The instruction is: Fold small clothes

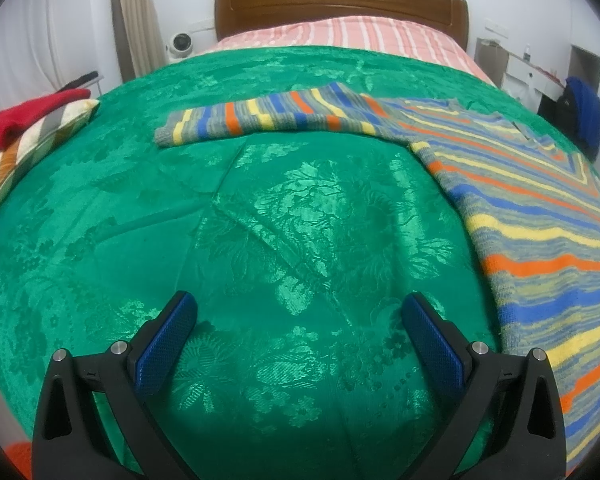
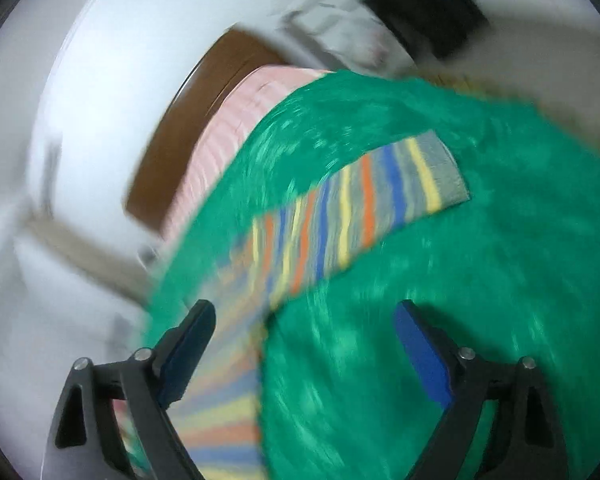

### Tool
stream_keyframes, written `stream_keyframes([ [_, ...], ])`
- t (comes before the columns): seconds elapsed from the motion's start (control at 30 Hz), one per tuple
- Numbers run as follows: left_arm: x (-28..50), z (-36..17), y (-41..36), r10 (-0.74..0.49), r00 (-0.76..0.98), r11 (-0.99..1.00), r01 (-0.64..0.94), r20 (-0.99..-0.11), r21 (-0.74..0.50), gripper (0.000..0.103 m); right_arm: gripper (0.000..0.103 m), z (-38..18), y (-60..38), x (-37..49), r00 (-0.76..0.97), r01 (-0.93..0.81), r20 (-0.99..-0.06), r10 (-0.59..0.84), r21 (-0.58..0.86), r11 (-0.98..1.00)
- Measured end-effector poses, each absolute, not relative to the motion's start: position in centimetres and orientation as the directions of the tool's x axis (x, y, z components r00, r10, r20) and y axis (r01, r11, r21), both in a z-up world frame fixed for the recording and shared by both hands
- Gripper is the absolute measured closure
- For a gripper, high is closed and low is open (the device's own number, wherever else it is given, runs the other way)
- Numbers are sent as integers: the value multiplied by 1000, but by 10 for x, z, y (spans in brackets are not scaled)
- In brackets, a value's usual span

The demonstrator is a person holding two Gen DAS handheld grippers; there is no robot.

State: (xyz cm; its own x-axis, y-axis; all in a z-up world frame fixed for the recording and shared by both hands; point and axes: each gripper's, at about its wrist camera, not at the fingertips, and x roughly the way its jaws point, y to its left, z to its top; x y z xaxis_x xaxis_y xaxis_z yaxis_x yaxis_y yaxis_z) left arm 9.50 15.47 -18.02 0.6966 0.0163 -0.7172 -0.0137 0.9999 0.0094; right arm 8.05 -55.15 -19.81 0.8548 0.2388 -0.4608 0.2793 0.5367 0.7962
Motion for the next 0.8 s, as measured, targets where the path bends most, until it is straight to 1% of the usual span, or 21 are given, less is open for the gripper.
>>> stream_keyframes([
  [0.07, 96, -180, 155, 16, 698, 1000, -13, -716, 10, 0, 23, -223, -579, 98, 856, 332, -441, 268, 868, 370],
  [0.1, 96, -180, 155, 16, 699, 1000, -13, -715, 10, 0, 34, -234, -588, 102, 858, 359, -441, 264, 882, 306],
  [0.13, 97, -181, 155, 16, 699, 1000, -13, -715, 10, 0, 42, -245, -597, 105, 868, 378, -434, 242, 893, 245],
  [0.17, 97, -181, 156, 17, 700, 1000, -13, -714, 11, 0, 42, -253, -605, 107, 884, 378, -414, 216, 906, 189],
  [0.23, 96, -181, 154, 19, 702, 1000, -15, -712, 12, 0, 42, -258, -612, 114, 910, 351, -373, 183, 926, 139],
  [0.37, 96, -181, 154, 22, 705, 1000, -17, -709, 14, 0, 43, -256, -621, 131, 926, 344, -363, 103, 925, 162],
  [0.47, 96, -181, 153, 25, 706, 1000, -19, -708, 16, 0, 53, -257, -624, 141, 923, 363, -378, 72, 917, 168],
  [0.5, 96, -181, 153, 27, 707, 1000, -20, -706, 18, 0, 58, -257, -625, 145, 920, 369, -385, 67, 913, 176],
  [0.53, 97, -181, 153, 29, 708, 1000, -21, -705, 20, 0, 70, -257, -625, 148, 916, 379, -397, 64, 906, 190],
  [0.57, 97, -182, 153, 31, 709, 1000, -22, -704, 21, 0, 79, -258, -627, 152, 906, 398, -418, 62, 893, 210],
  [0.6, 97, -182, 153, 31, 710, 1000, -22, -704, 22, 0, 96, -259, -627, 156, 894, 420, -444, 62, 878, 231],
  [0.63, 97, -182, 153, 31, 710, 1000, -22, -703, 22, 0, 98, -260, -629, 158, 881, 441, -470, 58, 859, 259],
  [0.7, 96, -182, 152, 33, 711, 999, -23, -702, 23, 0, 98, -250, -627, 160, 871, 451, -491, 38, 827, 336],
  [0.77, 96, -182, 152, 35, 714, 999, -24, -700, 25, 0, 98, -224, -618, 168, 852, 457, -523, 13, 757, 467],
  [0.8, 95, -182, 152, 35, 714, 999, -25, -699, 25, 0, 98, -209, -614, 174, 852, 443, -524, 6, 727, 525],
])
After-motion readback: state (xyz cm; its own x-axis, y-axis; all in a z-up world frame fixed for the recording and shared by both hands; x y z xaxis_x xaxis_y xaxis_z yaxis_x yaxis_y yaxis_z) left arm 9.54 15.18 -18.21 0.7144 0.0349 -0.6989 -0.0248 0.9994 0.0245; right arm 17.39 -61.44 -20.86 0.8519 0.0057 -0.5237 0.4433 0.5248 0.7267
